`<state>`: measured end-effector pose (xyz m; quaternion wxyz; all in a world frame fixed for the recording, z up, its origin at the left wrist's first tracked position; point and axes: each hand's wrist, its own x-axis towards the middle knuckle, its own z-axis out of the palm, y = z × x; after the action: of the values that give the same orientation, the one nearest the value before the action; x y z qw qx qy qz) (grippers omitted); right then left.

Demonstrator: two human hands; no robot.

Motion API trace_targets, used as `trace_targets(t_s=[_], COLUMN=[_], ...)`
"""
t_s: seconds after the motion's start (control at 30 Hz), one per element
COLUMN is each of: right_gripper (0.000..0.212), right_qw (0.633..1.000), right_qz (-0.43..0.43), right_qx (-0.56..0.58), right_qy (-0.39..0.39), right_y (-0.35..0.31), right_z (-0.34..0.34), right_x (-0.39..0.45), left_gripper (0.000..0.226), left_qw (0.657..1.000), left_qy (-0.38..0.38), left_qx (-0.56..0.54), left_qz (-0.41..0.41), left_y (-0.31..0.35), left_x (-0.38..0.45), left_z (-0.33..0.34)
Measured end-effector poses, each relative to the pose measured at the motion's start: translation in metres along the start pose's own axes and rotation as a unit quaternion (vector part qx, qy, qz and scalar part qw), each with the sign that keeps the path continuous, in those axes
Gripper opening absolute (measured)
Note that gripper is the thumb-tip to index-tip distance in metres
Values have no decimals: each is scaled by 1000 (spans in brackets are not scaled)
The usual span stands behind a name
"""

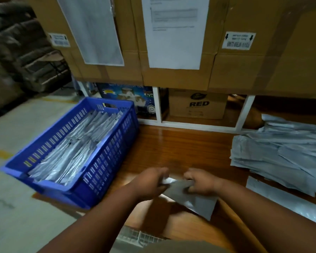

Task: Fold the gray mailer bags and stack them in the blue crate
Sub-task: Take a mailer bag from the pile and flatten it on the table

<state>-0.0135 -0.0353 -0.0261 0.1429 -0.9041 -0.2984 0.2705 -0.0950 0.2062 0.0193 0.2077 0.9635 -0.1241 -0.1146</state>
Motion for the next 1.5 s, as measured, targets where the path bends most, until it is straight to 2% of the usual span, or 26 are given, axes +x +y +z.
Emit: trace_targets(t_s=[0.13,0.3,0.4,0.47,0.63,0.77,0.9,0.97,1.1,1.2,1.37,1.5], right_gripper=[14,15,17,14,9,6,27,23,19,21,24,23], right_qw=[999,977,950,940,921,893,894,892,903,906,896,889], right_qz=[-36,-159,-216,-224,-237,-284,-270,-245,-201,-177,-170,-180], right_qx=[24,-137,-221,-251,-299,-339,-356,-375,-374,-376,-389,-392], right_qy=[33,40,49,54,78,81,-31,-66,-69,-83,-130,-153], right_y=[-32,-125,-192,-230,-299,-350,-378,-379,-371,-363,-363,-366], right_z=[-55,-132,-168,-189,-225,-221,-199,-192,-191,-187,-152,-122], right_x=[16,52,63,73,114,164,202,218,239,247,254,260], left_gripper=[23,42,18,12,31,38,34,34,32,24,16,25], left_qw=[998,981,963,948,914,914,914,924,942,952,947,938], left_qy=[50,178,232,267,337,298,278,249,204,132,54,3], left_qx=[38,63,116,140,131,142,120,109,47,71,85,61], left_qz=[-8,-40,-72,-100,-184,-237,-270,-269,-264,-267,-304,-341], left_y=[-13,-37,-49,-62,-107,-138,-164,-166,-167,-168,-173,-181], left_x=[-29,-62,-84,-105,-157,-176,-176,-168,-147,-135,-134,-134], left_z=[-54,-116,-156,-179,-212,-218,-200,-189,-173,-164,-162,-168])
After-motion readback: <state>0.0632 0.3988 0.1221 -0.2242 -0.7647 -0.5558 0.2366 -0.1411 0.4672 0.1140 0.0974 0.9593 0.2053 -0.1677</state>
